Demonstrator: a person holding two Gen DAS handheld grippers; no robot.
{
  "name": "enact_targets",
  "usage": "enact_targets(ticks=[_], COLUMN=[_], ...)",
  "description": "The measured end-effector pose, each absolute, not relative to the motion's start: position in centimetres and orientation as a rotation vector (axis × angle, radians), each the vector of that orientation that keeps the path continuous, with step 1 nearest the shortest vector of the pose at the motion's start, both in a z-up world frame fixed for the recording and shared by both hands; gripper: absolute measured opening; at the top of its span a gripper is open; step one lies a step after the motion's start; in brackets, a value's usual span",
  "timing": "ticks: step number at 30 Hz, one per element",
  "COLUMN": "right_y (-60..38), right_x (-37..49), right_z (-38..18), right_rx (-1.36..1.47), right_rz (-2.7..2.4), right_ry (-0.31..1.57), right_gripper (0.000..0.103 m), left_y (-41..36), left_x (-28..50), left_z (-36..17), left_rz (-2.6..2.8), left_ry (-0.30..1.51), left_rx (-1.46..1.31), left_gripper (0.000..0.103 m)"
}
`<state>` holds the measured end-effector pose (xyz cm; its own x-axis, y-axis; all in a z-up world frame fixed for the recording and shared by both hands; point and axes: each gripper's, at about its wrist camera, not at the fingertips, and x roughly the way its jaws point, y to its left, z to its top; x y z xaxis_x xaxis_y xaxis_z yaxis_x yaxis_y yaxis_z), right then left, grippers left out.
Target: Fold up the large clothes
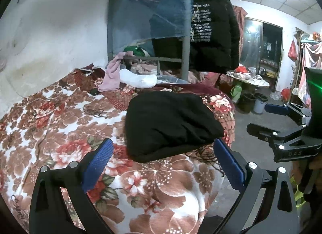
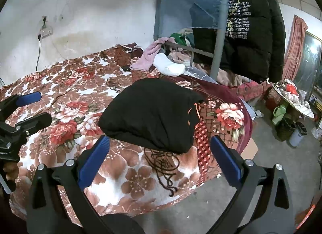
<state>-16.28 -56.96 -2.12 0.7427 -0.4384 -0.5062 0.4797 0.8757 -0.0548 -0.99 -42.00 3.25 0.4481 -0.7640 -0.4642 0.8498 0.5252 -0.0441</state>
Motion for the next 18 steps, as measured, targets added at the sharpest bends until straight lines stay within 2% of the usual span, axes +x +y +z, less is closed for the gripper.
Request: enact_targets(ticks=[18], right_y=[-56.6], right_x=[-16.3], right_z=[-2.1], right_rx=[0.061], right_rz=[-0.478], right_ry=[0.543], right_gripper=[0.098], left_y=[-41.4], left_x=[-2.0], left_z=[3.8], left_rz=[-0.98], left_ry=[0.405], left_rx=[0.222], left_gripper=[0.098])
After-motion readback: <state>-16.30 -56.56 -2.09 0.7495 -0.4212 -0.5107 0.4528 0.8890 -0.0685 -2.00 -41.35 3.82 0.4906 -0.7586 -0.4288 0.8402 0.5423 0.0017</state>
